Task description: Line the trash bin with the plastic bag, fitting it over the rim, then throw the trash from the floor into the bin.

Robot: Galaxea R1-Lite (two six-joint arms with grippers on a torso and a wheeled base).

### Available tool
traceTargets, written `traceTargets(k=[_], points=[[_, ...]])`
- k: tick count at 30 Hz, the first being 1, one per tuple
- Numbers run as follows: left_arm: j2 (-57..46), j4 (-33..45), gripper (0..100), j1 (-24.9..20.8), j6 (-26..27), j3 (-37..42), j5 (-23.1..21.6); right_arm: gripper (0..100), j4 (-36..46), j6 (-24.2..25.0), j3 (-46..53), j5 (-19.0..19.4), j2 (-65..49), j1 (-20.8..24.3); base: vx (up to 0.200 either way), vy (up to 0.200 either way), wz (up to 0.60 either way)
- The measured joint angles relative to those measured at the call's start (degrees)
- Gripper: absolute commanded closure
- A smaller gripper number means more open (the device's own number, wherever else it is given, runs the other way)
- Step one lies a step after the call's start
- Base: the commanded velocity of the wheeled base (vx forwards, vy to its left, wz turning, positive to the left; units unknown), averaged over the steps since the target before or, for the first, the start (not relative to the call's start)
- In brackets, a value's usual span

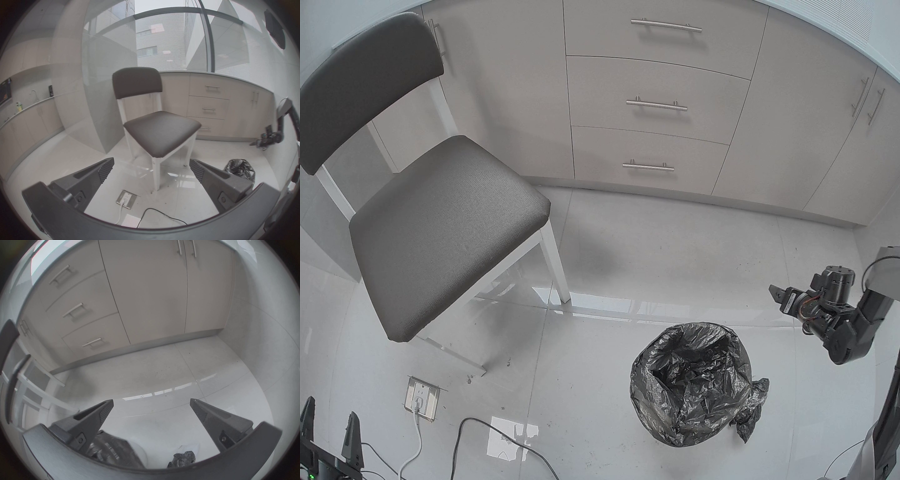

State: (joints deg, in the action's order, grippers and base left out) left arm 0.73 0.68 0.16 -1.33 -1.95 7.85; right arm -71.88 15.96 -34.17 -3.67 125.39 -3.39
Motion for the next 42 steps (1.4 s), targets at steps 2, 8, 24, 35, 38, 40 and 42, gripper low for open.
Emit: traceTargets(k=[2,8,24,35,38,40,42], points=[[-0.1,-0.2,0,0.0,0.0,0.4,-2.8,0,0.5,-0.1,-4.6,-0.6,4.8,-0.3,0.0,0.0,0.0],[-0.1,-0.6,0,-0.2,0.0,0.9,-6.4,0,7.6,0.1,-16.4,-1.3,15.1,-1.6,0.0,0.0,0.0],[-0.1,-0.8,0,-0.2,-0.1,1.0,-7.7,0,27.6,4.8,-40.2,-1.6,25.1,-2.5,0.0,0.0,0.0],[-0.1,-0.7,0,-0.2,-0.2,0.9,-7.8,0,39.6,-5.1,-58.9,-5.4,33.3,-2.1,0.0,0.0,0.0],[-0.1,-0.7,0,-0.3,-0.2,0.9,-7.8,0,42.7,-7.3,-62.2,-6.0,35.2,-2.1,0.0,0.0,0.0],[-0.1,-0.7,0,-0.3,-0.2,0.9,-7.8,0,44.6,-7.9,-64.3,-6.3,36.5,-2.0,0.0,0.0,0.0],[-0.1,-0.7,0,-0.3,-0.2,0.9,-7.8,0,46.0,-8.4,-66.3,-6.4,37.6,-2.0,0.0,0.0,0.0]])
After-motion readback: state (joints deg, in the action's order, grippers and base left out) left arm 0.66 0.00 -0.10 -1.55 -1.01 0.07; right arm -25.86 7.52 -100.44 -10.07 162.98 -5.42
